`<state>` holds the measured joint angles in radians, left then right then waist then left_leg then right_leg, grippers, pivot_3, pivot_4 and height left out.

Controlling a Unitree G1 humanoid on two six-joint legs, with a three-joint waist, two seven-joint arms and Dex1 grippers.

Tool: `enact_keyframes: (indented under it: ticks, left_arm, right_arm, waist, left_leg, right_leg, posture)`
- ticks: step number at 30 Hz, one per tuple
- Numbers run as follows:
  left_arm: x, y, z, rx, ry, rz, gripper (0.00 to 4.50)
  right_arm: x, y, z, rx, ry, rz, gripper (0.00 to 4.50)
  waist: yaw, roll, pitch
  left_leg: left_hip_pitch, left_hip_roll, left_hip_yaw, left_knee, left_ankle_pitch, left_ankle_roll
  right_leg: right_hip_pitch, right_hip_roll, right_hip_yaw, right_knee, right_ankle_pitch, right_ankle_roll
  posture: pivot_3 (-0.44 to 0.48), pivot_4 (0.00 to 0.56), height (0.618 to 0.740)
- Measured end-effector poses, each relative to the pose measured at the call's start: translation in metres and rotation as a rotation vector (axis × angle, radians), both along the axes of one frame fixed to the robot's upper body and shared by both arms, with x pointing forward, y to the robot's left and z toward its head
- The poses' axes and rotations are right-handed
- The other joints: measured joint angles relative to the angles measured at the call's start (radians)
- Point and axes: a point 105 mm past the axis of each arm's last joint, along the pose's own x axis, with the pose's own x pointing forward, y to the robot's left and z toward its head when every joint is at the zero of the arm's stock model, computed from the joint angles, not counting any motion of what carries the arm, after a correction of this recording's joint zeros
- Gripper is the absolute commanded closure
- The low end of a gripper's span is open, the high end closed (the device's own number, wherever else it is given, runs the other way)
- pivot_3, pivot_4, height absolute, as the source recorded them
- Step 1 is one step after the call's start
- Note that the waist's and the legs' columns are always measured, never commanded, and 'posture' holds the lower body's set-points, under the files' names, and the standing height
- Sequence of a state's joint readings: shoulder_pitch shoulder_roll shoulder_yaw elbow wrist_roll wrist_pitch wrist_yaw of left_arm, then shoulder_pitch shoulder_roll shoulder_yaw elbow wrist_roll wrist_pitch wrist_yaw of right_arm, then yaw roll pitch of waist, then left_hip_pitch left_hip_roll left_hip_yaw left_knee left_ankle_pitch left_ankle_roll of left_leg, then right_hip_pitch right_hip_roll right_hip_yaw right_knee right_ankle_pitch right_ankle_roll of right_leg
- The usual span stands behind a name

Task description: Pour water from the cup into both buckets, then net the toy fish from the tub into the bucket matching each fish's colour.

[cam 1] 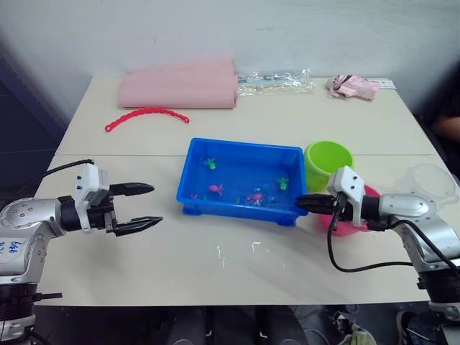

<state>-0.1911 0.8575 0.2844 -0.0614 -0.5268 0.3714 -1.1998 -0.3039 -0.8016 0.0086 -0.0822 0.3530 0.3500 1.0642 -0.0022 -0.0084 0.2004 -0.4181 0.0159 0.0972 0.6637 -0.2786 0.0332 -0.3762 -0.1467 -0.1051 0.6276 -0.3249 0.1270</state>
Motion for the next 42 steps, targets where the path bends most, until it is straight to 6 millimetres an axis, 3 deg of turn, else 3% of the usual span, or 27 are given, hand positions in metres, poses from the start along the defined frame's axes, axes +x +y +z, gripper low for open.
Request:
enact_keyframes:
  ticks: [9,17,22,31,37,42]
  left_arm:
    - [-0.004,0.002,-0.005,-0.010,0.018,0.013,0.04]
    - [-0.001,0.002,-0.002,-0.020,0.004,0.011,0.04]
    - [0.004,0.001,0.007,-0.039,-0.014,-0.009,0.04]
    - [0.008,-0.012,0.014,-0.068,0.010,-0.065,0.04]
    - [0.013,-0.048,0.015,-0.145,-0.013,-0.149,0.04]
    - [0.016,-0.074,0.020,-0.195,-0.048,-0.206,0.04]
  right_arm:
    - [-0.009,-0.014,-0.001,0.045,-0.017,-0.073,4.50]
    - [-0.017,-0.013,0.003,0.141,-0.038,-0.110,4.50]
    - [-0.025,-0.011,0.013,0.216,-0.066,-0.099,4.50]
    - [-0.042,-0.025,0.034,0.245,-0.145,-0.128,4.50]
    - [-0.052,-0.033,0.025,0.261,-0.148,-0.175,4.50]
    - [-0.070,-0.047,0.042,0.281,-0.213,-0.221,4.50]
  waist:
    - [0.001,0.000,0.000]
    - [0.002,0.000,0.000]
    - [0.002,0.000,0.000]
    - [0.003,0.000,0.000]
    - [0.011,0.000,0.000]
    - [0.023,0.000,0.000]
  left_leg:
    - [0.000,0.000,0.000,0.000,0.000,0.000]
    - [0.000,0.000,0.000,0.000,0.000,0.000]
    - [0.000,0.000,0.000,0.000,0.000,0.000]
    - [0.000,0.000,0.000,0.000,0.000,0.000]
    - [0.000,-0.001,0.000,0.000,0.000,0.001]
    - [0.000,-0.001,0.000,0.000,0.001,0.001]
  right_leg:
    - [0.000,0.000,0.000,0.000,0.000,0.000]
    - [0.000,0.000,0.000,0.000,0.000,0.000]
    - [0.000,0.000,0.000,0.000,0.000,0.000]
    - [0.000,0.000,0.000,0.001,0.000,0.000]
    - [0.001,0.000,0.001,0.000,0.001,0.001]
    - [0.001,0.000,0.001,0.000,0.001,0.001]
  posture:
    - [0.000,0.150,0.740]
    - [0.000,0.150,0.740]
    - [0.000,0.150,0.740]
    - [0.000,0.150,0.740]
    - [0.000,0.150,0.740]
    - [0.000,0.150,0.740]
